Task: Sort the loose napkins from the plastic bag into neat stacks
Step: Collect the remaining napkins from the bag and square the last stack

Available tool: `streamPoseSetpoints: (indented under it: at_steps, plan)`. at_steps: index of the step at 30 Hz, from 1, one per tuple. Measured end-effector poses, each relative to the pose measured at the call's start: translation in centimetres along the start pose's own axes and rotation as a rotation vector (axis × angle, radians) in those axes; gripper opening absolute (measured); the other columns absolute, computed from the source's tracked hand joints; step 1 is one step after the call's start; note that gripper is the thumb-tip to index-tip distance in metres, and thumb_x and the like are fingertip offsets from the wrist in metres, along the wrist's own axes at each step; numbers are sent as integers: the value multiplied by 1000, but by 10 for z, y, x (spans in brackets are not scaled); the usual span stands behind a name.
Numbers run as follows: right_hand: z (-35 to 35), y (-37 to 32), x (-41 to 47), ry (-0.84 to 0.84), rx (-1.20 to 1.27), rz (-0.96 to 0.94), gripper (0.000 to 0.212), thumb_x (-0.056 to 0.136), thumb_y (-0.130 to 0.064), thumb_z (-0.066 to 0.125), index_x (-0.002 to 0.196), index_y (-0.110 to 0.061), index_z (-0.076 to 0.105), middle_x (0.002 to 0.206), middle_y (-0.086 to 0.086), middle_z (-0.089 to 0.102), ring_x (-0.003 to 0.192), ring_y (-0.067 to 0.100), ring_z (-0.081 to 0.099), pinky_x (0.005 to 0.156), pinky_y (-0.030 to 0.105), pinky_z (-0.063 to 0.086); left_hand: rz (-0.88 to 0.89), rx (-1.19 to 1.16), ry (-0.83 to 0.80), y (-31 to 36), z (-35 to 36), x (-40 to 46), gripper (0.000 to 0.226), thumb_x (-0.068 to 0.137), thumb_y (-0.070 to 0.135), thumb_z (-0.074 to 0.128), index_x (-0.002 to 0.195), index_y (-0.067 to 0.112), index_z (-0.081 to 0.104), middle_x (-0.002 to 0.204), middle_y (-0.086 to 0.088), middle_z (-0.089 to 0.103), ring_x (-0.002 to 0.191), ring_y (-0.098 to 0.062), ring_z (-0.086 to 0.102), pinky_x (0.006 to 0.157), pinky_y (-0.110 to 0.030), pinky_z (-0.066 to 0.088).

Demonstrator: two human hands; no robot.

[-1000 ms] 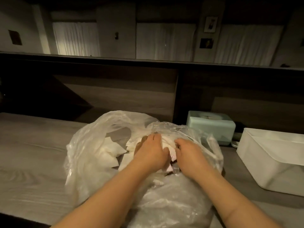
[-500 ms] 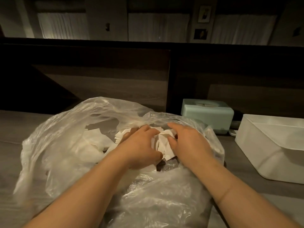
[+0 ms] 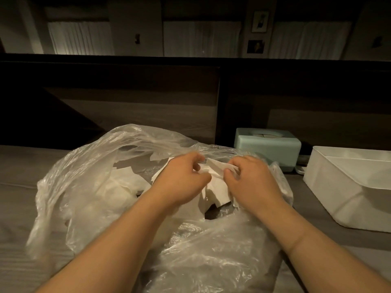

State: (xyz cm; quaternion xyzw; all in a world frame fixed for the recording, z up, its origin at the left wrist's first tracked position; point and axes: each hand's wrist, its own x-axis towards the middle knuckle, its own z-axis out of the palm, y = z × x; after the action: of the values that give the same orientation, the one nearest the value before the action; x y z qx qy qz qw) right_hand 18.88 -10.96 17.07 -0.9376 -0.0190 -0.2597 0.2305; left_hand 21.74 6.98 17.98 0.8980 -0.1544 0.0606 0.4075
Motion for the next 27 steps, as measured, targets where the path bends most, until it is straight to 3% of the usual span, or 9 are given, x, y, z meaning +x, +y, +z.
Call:
streamPoseSetpoints:
  at_steps: [3,6,10,13,17,23,25,27]
  plan:
    - [2,-1,1,84,-112,3,18,100,-34,55,106,-24,68,99,-11,52,99,9,41,82,28,36,-10,177,-62,-3,4,0,57,87,32,67,141,34,50,124,11,56,102,-10,57,84,-30,51]
    - [1,-8,0,117,-180,-61,24,98,-37,55,112,-22,69,104,-9,49,100,7,32,85,27,34,-40,185,-40,-5,1,1,60,83,29,69,139,36,51,125,11,55,107,-15,58,90,-36,53]
    - [5,-14,-9,-211,-275,-117,51,88,-62,60,131,-34,62,124,-8,54,117,15,46,103,35,39,-75,204,-22,-8,-2,-1,64,70,27,75,129,42,56,115,15,58,107,-19,58,89,-40,56]
    - [7,-17,-11,-306,-349,-107,67,82,-72,59,139,-36,54,128,-9,55,121,16,50,105,39,37,-96,210,-33,-8,-2,0,68,64,29,75,127,45,56,115,14,61,106,-21,59,87,-41,58]
    - [8,-15,-9,-261,-296,-137,48,93,-58,56,135,-35,58,121,-8,63,111,15,57,100,39,45,-147,212,-73,-8,-3,0,83,49,27,82,125,47,55,112,12,61,105,-23,59,85,-42,59]
    - [10,-8,-8,-209,-208,-90,31,94,-46,61,123,-35,66,111,-10,68,102,15,62,92,36,49,-145,182,19,-6,-2,-1,42,83,35,58,124,45,56,111,11,62,85,-12,65,67,-33,60]
    - [11,-8,-7,-170,-200,-83,15,95,-36,59,106,-32,70,94,-9,67,87,15,61,77,32,49,-142,160,58,-4,-2,1,36,89,37,56,125,42,58,111,12,63,87,-9,64,74,-34,60]
    - [12,-7,-6,-117,-139,-53,13,94,-25,55,86,-28,65,82,-9,61,79,14,56,65,27,40,-140,93,92,-1,-3,2,34,93,34,56,127,37,61,109,15,65,90,-7,63,84,-36,58]
